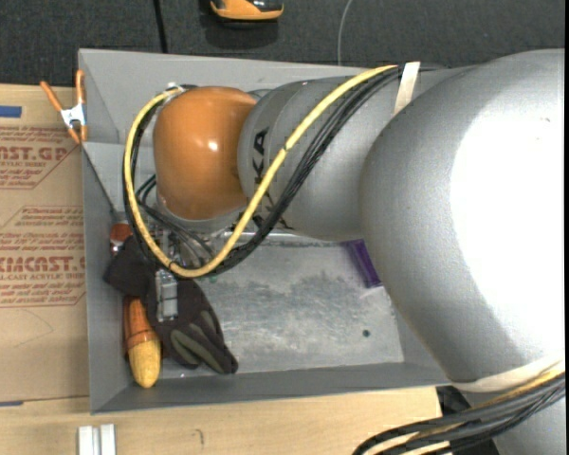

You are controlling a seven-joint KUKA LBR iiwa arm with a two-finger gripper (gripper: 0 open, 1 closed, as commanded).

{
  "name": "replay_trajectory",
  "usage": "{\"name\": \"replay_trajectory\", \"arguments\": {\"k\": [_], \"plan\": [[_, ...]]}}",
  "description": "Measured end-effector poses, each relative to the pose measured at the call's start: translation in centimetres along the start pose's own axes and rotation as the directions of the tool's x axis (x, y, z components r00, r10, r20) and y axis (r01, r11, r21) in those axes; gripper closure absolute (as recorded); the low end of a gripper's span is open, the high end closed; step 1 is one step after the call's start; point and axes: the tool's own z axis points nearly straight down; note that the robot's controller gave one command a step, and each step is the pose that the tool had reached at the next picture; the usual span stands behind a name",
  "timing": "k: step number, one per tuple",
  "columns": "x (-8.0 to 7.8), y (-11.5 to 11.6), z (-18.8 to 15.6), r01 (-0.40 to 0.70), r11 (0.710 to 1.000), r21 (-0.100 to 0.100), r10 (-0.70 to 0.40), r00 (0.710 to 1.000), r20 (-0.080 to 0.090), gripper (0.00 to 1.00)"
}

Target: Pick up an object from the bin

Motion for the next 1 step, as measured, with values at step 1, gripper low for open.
{"name": "replay_trajectory", "arguments": {"k": [1], "plan": [[-0.16,-3.72,1.69,0.217,0.976,-0.001,-0.217,0.976,-0.001,0.0]]}}
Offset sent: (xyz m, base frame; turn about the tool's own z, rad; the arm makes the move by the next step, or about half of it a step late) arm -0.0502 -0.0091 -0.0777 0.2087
